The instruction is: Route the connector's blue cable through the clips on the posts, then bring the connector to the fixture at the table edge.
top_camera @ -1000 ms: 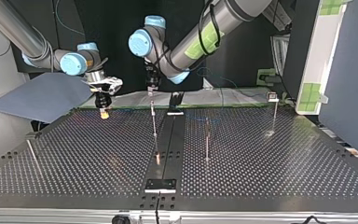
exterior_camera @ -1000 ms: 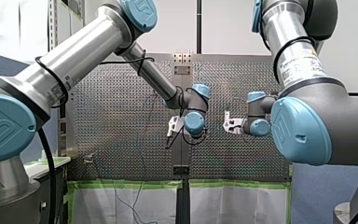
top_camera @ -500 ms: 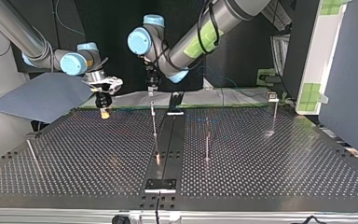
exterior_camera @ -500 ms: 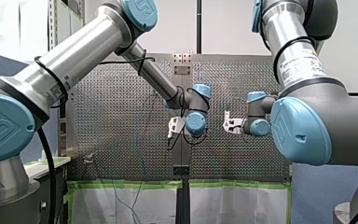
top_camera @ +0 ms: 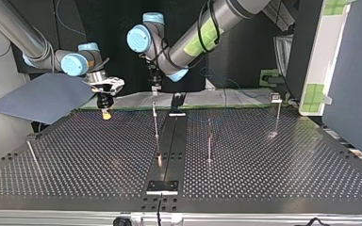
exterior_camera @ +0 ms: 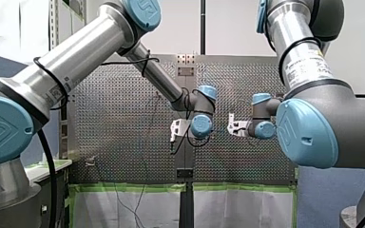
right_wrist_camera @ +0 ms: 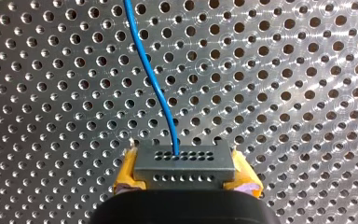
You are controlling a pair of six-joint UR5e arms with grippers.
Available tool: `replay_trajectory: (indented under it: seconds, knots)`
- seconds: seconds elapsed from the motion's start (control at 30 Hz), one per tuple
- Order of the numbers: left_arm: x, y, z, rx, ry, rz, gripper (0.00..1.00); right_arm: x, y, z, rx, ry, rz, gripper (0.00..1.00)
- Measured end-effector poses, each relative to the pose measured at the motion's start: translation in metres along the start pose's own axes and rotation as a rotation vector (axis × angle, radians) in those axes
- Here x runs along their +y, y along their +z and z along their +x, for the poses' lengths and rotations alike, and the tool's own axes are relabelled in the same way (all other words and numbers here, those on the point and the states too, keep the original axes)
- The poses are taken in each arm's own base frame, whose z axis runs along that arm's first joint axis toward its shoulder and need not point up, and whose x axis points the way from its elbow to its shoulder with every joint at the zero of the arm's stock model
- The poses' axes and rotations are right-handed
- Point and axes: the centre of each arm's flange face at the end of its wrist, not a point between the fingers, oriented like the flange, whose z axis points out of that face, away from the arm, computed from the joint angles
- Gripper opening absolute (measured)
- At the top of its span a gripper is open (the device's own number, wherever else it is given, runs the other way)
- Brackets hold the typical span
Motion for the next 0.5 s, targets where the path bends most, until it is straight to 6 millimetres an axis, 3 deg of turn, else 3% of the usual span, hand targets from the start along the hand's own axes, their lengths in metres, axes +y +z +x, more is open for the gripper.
replay_trajectory:
  seconds: [0.37,0.5]
  knots:
    - [0.004,-0.002,0.0,-0.008,-0.042,-0.051,1.0,-0.001,0.0,-0.001,0.0,0.0,0.002,0.0]
    - [0.002,-0.011,-0.003,-0.019,-0.048,-0.052,1.0,-0.001,0.0,-0.001,-0.001,0.0,0.003,0.0]
